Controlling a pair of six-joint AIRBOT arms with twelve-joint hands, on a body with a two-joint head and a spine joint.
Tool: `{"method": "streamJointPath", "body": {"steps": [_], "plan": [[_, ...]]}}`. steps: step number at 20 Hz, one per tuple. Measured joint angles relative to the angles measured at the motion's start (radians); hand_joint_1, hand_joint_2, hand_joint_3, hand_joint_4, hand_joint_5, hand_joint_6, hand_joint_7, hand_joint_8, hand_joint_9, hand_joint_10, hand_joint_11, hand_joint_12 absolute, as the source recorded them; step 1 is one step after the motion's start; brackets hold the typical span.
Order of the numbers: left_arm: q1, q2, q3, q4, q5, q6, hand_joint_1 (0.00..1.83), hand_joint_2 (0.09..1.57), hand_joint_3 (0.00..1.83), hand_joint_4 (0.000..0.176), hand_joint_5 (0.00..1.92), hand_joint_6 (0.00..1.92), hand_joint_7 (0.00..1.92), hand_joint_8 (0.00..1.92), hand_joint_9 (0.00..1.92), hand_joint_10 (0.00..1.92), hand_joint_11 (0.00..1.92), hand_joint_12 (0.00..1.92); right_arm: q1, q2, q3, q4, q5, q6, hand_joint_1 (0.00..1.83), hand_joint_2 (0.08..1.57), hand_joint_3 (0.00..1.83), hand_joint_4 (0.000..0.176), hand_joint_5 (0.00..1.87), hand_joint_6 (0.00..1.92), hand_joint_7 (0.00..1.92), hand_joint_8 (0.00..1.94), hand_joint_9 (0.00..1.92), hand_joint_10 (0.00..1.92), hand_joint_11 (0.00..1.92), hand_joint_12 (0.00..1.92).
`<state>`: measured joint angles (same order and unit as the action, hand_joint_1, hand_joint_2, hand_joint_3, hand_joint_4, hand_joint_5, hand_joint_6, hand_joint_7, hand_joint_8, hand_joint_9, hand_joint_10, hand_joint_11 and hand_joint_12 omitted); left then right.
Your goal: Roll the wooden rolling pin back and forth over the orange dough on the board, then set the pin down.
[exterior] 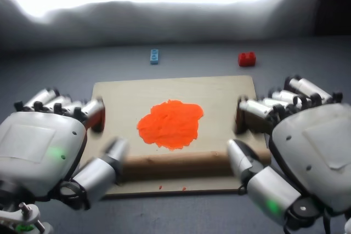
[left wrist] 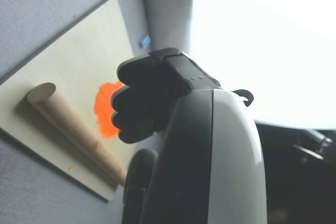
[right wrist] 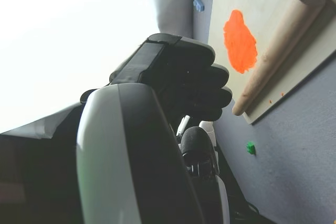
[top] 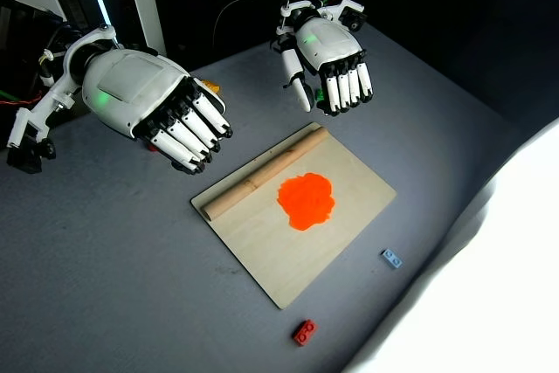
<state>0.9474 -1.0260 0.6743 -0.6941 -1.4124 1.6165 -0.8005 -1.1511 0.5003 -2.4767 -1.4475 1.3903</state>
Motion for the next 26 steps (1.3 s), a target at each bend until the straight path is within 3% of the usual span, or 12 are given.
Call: {"method": "streamJointPath", "body": {"steps": [8,16,19,26], "plan": [[0.000,-0.001,0.006,-0.010,0.011,-0.019,0.00,1.32,0.07,0.000,0.00,0.00,0.00,0.00,0.00,0.00,0.00,0.00,-0.047,-0.015,-0.006,-0.018,-0.027,-0.017,0.00,1.44,0.00,0.000,0.15,0.00,0.13,0.00,0.10,0.00,0.00,0.39],[0.024,-0.054,0.042,-0.012,0.006,-0.055,0.00,1.27,0.04,0.000,0.00,0.00,0.00,0.00,0.00,0.00,0.00,0.00,-0.051,-0.075,-0.008,0.135,-0.053,0.051,0.00,1.39,0.00,0.000,0.15,0.00,0.14,0.00,0.09,0.00,0.00,0.29],[0.049,-0.080,0.064,-0.006,-0.011,-0.079,0.00,1.25,0.03,0.000,0.00,0.00,0.00,0.00,0.00,0.00,0.00,0.00,-0.057,-0.083,-0.007,0.135,-0.057,0.051,0.00,1.34,0.00,0.000,0.17,0.01,0.16,0.01,0.11,0.01,0.00,0.37],[0.072,-0.119,0.093,-0.010,-0.018,-0.094,0.00,1.24,0.02,0.000,0.00,0.00,0.00,0.00,0.00,0.00,0.00,0.00,-0.025,-0.153,0.042,0.128,-0.048,0.090,0.00,1.34,0.00,0.000,0.17,0.00,0.16,0.00,0.11,0.00,0.00,0.33]]}}
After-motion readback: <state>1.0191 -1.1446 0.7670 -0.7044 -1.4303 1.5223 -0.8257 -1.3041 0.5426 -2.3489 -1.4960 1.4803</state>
